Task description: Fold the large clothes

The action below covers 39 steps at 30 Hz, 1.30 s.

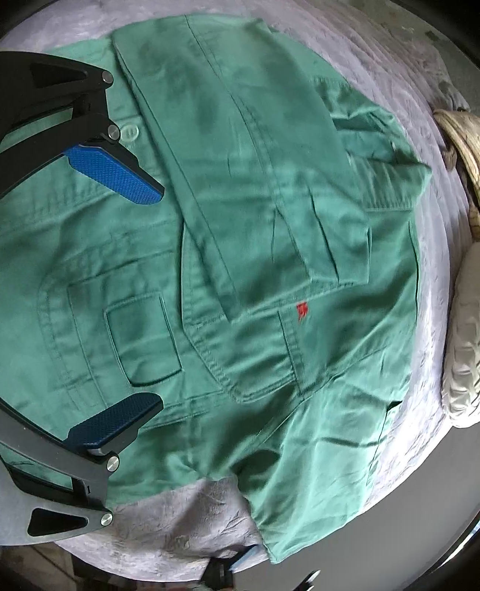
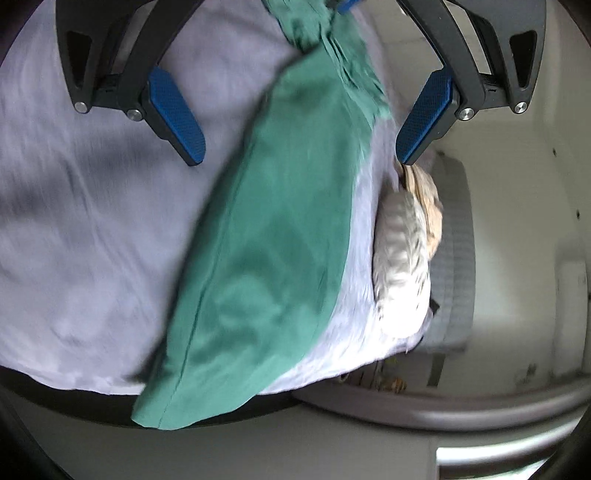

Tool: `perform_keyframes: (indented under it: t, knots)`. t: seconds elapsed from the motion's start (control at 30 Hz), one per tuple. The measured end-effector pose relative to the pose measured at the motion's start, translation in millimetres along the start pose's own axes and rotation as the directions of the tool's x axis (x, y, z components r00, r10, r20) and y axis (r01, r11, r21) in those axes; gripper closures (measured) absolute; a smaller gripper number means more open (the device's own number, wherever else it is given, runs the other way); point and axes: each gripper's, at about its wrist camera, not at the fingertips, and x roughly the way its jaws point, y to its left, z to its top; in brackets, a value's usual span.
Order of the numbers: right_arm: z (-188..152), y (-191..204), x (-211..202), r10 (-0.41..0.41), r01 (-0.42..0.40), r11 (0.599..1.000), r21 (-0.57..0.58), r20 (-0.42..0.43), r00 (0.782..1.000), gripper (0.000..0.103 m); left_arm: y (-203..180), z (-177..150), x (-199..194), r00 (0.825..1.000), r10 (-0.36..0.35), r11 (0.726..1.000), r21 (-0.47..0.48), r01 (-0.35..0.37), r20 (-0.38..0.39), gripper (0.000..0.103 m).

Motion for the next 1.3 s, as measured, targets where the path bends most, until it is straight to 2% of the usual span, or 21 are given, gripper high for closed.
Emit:
perform_keyframes:
  t: [0.27,0.37,0.4,0.43,0.5,0.57,0.67,0.73,0.83,0.93,0.97,1.07,1.1,1.17,1.2,1.27,1.3]
  knots:
    - [45,1,18,0.084,-0.091,0.992,0.086,0.080,0.993,0.000,-1,8,6,1.000,-0.016,1.000,-0.015,0.016,0.013,0.001]
    - [52,5,18,0.121,-0.127,0.987,0.103,0.069,0.990,0.003,8,9,6,1.000,-0.002,1.000,-0.016,0.002,0.025,0.001]
    - [53,6,20,0.117,-0.123,0.986,0.111,0.055,0.992,0.018,13,8,5,1.000,-0.002,1.000,-0.015,0.002,0.028,0.001]
    - [53,5,21,0.107,-0.111,0.987,0.119,0.044,0.993,0.055,16,8,4,0.999,-0.003,1.000,-0.021,0.004,0.032,0.001]
    - [51,-2,23,0.062,-0.064,0.986,0.155,0.017,0.998,0.099,23,7,1,0.999,-0.011,0.999,-0.035,0.012,0.039,0.001]
    - [48,-2,21,0.077,-0.083,0.984,0.159,0.042,0.996,0.099,31,5,-2,0.998,-0.015,0.999,-0.050,0.017,0.053,0.001]
    - [43,19,14,0.103,-0.107,0.992,0.069,0.057,0.993,0.099,57,4,-13,0.995,-0.005,0.997,-0.079,0.013,0.103,0.001]
    - [38,46,13,0.110,-0.110,0.994,-0.018,0.038,0.993,0.099,71,4,-19,0.991,0.014,0.995,-0.100,-0.001,0.130,0.001]
    - [18,97,18,0.130,-0.131,0.976,-0.175,-0.019,0.991,0.099,100,6,-24,0.987,0.038,0.990,-0.138,-0.017,0.153,0.001]
    - [-19,154,36,0.127,-0.154,0.926,-0.344,-0.100,0.987,0.099,131,-2,-27,0.984,0.063,0.983,-0.179,-0.032,0.165,0.001]
    - [-37,175,45,0.110,-0.154,0.898,-0.413,-0.128,0.986,0.099,142,-5,-29,0.982,0.075,0.980,-0.197,-0.040,0.172,0.001]
    - [-105,230,79,0.019,-0.146,0.769,-0.623,-0.207,0.978,0.099,166,-15,-27,0.976,0.113,0.967,-0.245,-0.065,0.186,0.001]
    - [-130,243,93,-0.024,-0.144,0.715,-0.684,-0.230,0.973,0.099,174,-19,-26,0.974,0.122,0.963,-0.259,-0.071,0.188,0.001]
    - [-193,262,127,-0.133,-0.139,0.578,-0.804,-0.261,0.956,0.099,197,-28,-26,0.972,0.144,0.950,-0.301,-0.083,0.187,0.001]
    - [-220,263,141,-0.177,-0.141,0.528,-0.838,-0.271,0.946,0.099,206,-32,-26,0.971,0.151,0.945,-0.316,-0.087,0.185,0.001]
    - [-267,255,168,-0.244,-0.164,0.475,-0.865,-0.308,0.920,0.099,226,-40,-23,0.970,0.165,0.933,-0.347,-0.096,0.176,0.001]
    - [-289,247,186,-0.274,-0.180,0.474,-0.862,-0.339,0.900,0.099,233,-43,-21,0.970,0.169,0.930,-0.355,-0.097,0.177,0.001]
